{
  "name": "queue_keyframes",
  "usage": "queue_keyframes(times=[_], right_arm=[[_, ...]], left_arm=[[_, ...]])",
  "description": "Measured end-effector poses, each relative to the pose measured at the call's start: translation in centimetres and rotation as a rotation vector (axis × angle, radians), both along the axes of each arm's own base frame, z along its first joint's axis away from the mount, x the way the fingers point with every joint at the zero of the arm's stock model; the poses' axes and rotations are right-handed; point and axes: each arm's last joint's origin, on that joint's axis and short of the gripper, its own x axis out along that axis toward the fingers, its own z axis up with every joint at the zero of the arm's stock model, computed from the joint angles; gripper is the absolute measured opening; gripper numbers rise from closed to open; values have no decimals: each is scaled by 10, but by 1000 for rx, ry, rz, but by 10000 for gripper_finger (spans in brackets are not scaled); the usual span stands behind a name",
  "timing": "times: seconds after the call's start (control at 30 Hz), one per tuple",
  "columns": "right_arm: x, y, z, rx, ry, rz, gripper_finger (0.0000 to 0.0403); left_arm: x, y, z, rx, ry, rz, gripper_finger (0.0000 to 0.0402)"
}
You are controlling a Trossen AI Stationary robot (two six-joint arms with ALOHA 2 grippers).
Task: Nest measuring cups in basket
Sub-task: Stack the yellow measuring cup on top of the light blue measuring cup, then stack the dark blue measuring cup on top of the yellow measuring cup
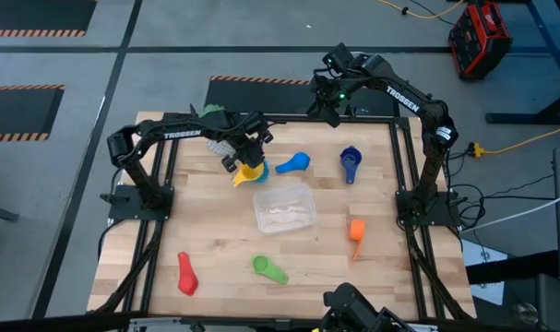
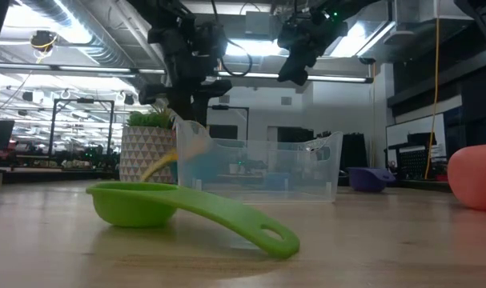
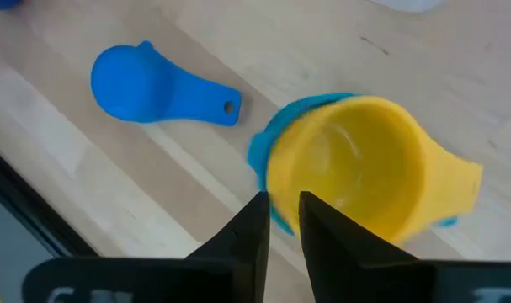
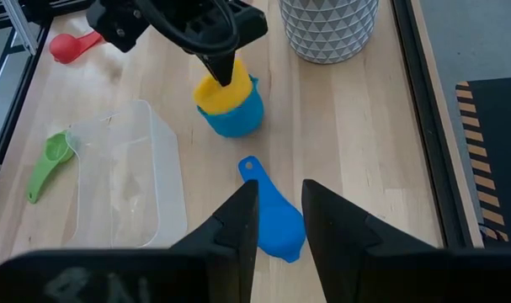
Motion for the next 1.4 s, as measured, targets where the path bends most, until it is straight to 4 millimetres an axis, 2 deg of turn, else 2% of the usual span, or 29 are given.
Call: queue_keyframes(times=[0.53, 0.73, 0.87, 1.03, 1.2, 1.3, 1.4], right_arm=[[0, 0, 0, -1, -1, 0, 98], [1, -1, 1, -8, -10, 0, 98], [3, -2, 2, -29, -33, 1, 98], [4, -4, 3, -41, -49, -2, 98], [3, -4, 2, -26, -15, -55, 98], [2, -6, 0, -94, 56, -113, 98], [-2, -8, -3, -168, 155, -179, 98]], left_arm=[[1, -1, 0, -12, -6, 46, 66], [5, -12, 3, -51, -17, 104, 45], [1, -21, 15, -82, -56, 178, 26], [-19, -25, 47, -71, -141, 328, 4], [-52, -32, 81, -116, -231, 536, 7], [-72, -39, 94, -187, -250, 668, 15], [-89, -47, 97, -258, -281, 749, 21]])
